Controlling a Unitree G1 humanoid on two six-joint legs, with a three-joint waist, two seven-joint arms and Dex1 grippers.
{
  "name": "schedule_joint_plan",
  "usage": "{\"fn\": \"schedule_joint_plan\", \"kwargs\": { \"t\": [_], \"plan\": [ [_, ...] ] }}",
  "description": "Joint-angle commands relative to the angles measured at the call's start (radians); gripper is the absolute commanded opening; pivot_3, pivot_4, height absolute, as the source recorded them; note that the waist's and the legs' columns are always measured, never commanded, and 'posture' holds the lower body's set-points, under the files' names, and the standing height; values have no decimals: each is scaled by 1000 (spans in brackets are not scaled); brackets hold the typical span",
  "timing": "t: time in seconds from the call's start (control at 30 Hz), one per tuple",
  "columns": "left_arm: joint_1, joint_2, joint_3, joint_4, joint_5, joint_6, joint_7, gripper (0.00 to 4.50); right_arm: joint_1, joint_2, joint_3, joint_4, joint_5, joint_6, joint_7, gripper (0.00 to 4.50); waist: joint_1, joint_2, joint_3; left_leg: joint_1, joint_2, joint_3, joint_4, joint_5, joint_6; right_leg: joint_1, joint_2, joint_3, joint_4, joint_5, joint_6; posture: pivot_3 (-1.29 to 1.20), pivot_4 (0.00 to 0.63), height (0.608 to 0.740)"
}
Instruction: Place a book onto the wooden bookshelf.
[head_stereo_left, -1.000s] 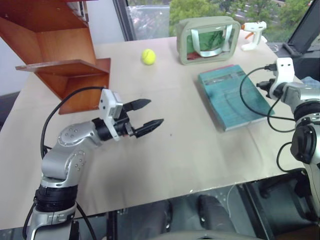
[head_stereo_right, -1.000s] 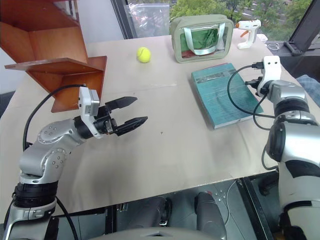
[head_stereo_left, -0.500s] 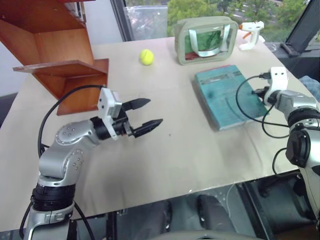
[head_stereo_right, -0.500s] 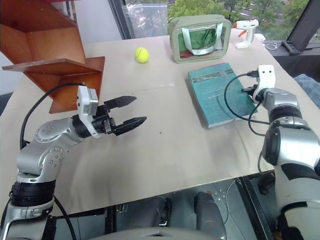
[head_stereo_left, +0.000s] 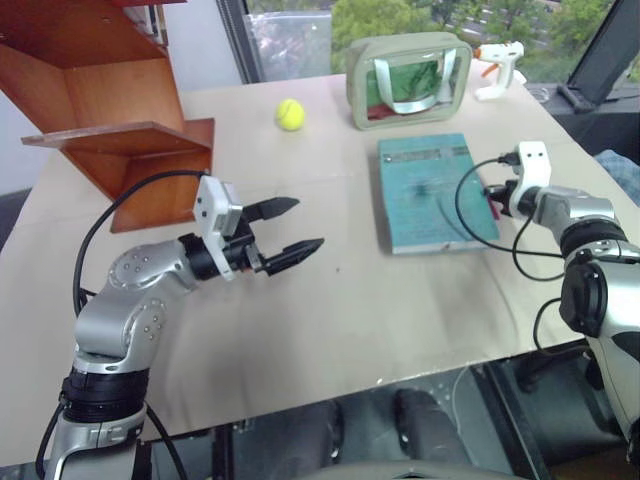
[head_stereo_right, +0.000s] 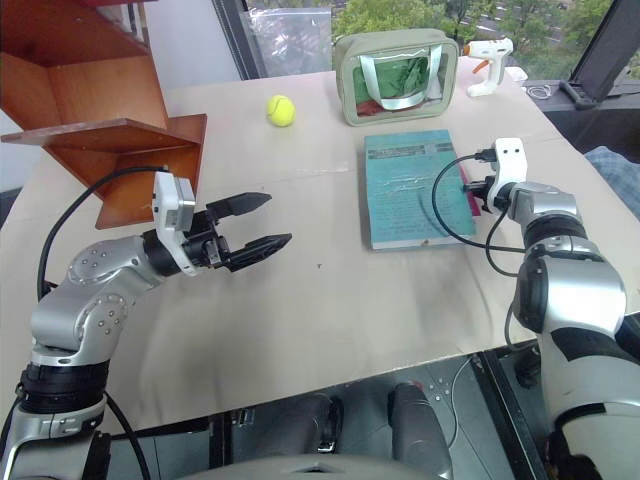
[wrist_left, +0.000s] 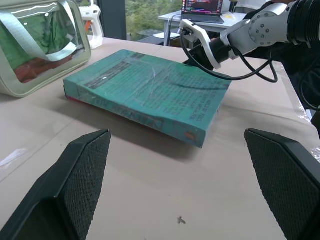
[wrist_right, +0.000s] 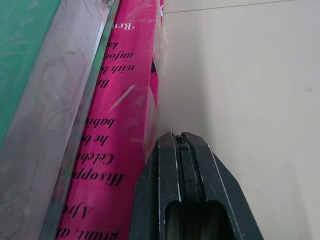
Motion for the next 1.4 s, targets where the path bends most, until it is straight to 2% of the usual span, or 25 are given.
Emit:
{"fn": "schedule_joint_plan", "kwargs": {
  "t": [0.03, 0.13, 0.23, 0.57, 0.9, 1.0, 1.13, 1.4],
  "plan": [
    [-25, -3, 2, 0, 0, -22, -7, 4500, -19, -6, -27, -34, 17, -59, -73, 83, 0, 0, 0, 0, 0, 0, 0, 0, 0, 0, 0, 0, 0, 0, 0, 0, 150, 740],
    [-30, -4, 2, 5, 2, -24, -7, 4500, -29, 18, -49, -24, 33, -72, -103, 83, -1, 0, 0, 0, 0, 0, 0, 0, 0, 0, 0, 0, 0, 0, 0, 0, 150, 740],
    [-17, 0, 16, -12, -4, -19, 0, 4500, -39, 60, -54, -20, 42, -68, -71, 83, -9, 0, 0, 0, 0, 0, 0, 0, 0, 0, 0, 0, 0, 0, 0, 0, 150, 740],
    [52, 17, 57, -54, -3, -23, 29, 4500, 17, 123, 5, -68, 44, -56, 252, 83, -10, 0, 0, 0, 0, 0, 1, 0, 0, 0, 0, 0, 1, 0, 0, 0, 150, 740],
    [41, 34, 64, -3, 9, -43, 8, 4500, 108, 146, 12, -264, 114, 49, 379, 83, -12, 0, 0, 0, 0, -1, 1, 0, 0, 0, 0, 0, 2, 0, 0, 0, 150, 740],
    [36, 33, 58, 19, 18, -55, -2, 4500, 140, 150, 1, -367, 147, 107, 353, 83, -11, 0, 0, 0, 0, -1, 1, 0, 0, 0, 0, -1, 2, 0, 0, 0, 150, 740],
    [11, 31, 58, 58, 24, -74, -14, 4500, 167, 145, 10, -414, 120, 97, 218, 83, -8, 0, 0, 0, 0, -1, 1, 0, 0, 0, 0, -1, 2, 0, 0, 0, 150, 740],
    [-13, 27, 50, 92, 36, -92, -30, 4500, 34, 132, -26, -159, 101, -25, -78, 83, -11, 0, 0, 0, 0, -1, 1, 0, 0, -1, 0, 0, 2, 0, 0, 0, 150, 740]
  ]
}}
